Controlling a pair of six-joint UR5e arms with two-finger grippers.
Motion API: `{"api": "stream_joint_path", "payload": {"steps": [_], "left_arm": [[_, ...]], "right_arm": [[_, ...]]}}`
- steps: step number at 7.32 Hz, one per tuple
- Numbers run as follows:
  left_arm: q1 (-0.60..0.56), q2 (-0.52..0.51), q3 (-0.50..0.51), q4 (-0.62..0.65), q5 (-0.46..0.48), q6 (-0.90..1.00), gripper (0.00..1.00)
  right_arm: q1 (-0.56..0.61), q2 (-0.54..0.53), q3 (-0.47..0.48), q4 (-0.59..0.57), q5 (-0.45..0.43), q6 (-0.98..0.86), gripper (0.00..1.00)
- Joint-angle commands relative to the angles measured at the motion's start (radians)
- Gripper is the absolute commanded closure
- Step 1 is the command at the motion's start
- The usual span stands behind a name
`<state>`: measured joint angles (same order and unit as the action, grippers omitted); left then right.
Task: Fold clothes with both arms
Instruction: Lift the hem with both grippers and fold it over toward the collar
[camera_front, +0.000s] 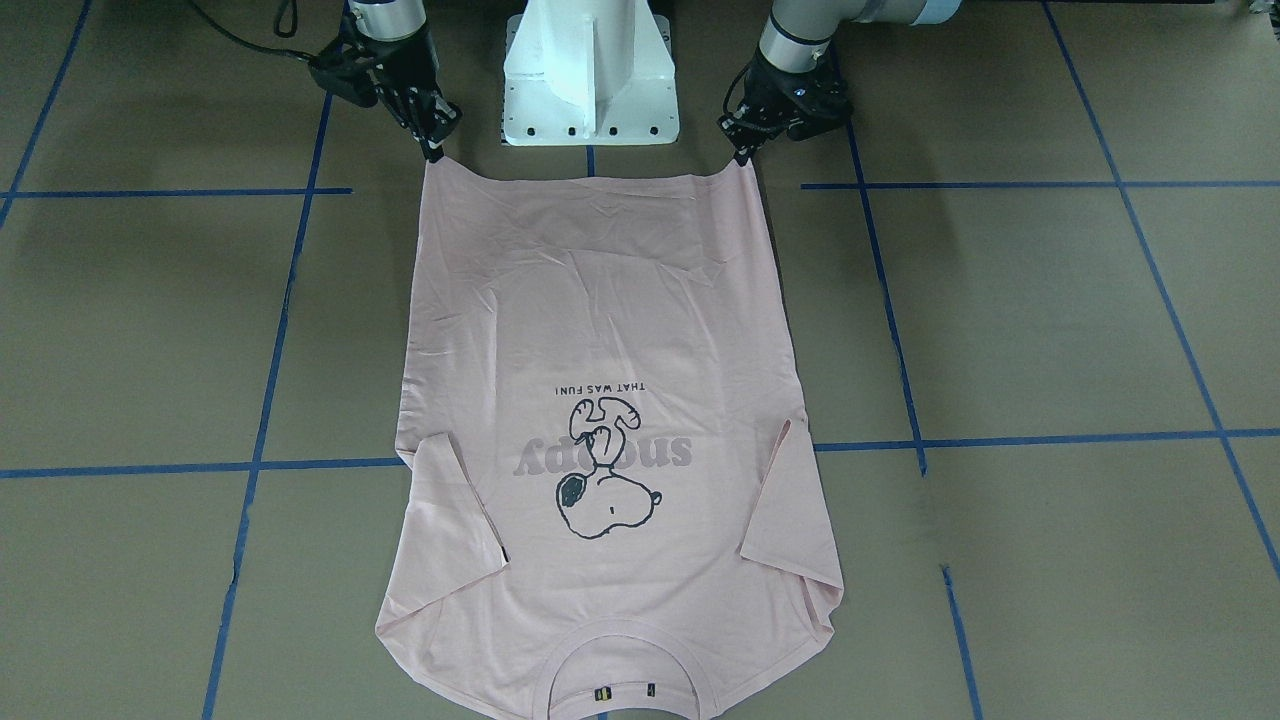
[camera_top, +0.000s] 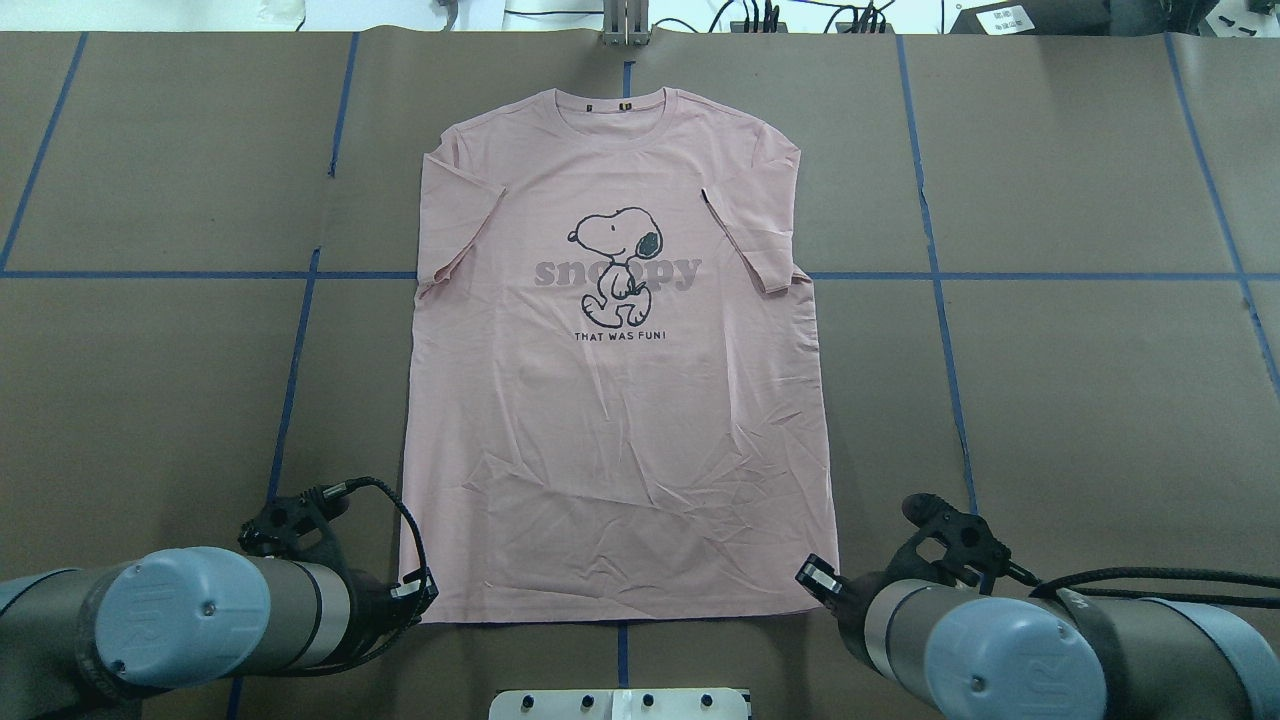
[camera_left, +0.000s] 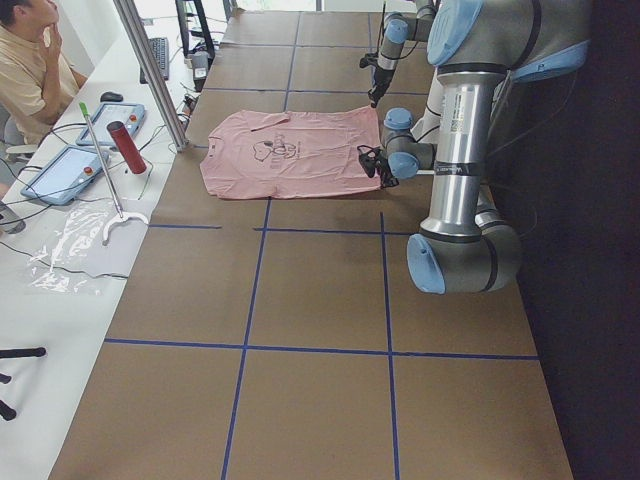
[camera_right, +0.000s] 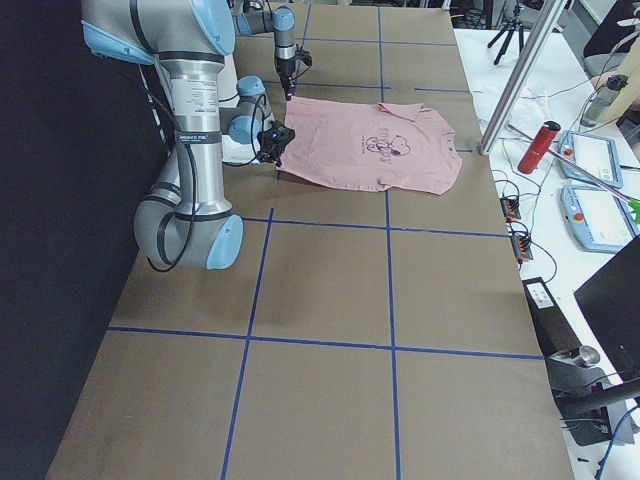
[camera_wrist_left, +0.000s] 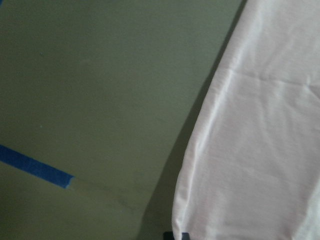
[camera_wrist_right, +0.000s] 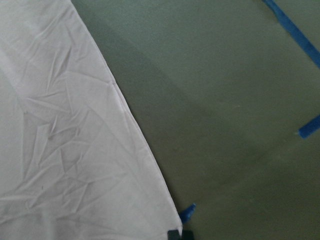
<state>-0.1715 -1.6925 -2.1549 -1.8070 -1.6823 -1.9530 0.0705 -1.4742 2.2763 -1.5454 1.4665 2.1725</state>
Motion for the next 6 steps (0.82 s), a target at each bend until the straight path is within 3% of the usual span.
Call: {"api": "stream_joint_path", "payload": {"steps": [1,2,4,6], "left_arm": [[0.010,-0.002,-0.139,0.146,-0.026,-0.115,1.00],[0.004,0.001,-0.170,0.152,-0.025,-0.206,1.00],[-0.023,-0.047,-0.142,0.152,-0.011,-0.134,1.00],[-0.161,-0.177,0.032,0.150,-0.010,-0.034,1.00]], "right_arm": [[-0.084,-0.087,0.139,-0.013,-0.012,0.068,1.00],[-0.062,-0.080,0.159,-0.013,-0.023,0.069,1.00],[0.058,-0.037,0.137,-0.013,-0.035,0.038,1.00],[0.187,0.142,-0.008,-0.025,-0.028,-0.072,1.00]]}}
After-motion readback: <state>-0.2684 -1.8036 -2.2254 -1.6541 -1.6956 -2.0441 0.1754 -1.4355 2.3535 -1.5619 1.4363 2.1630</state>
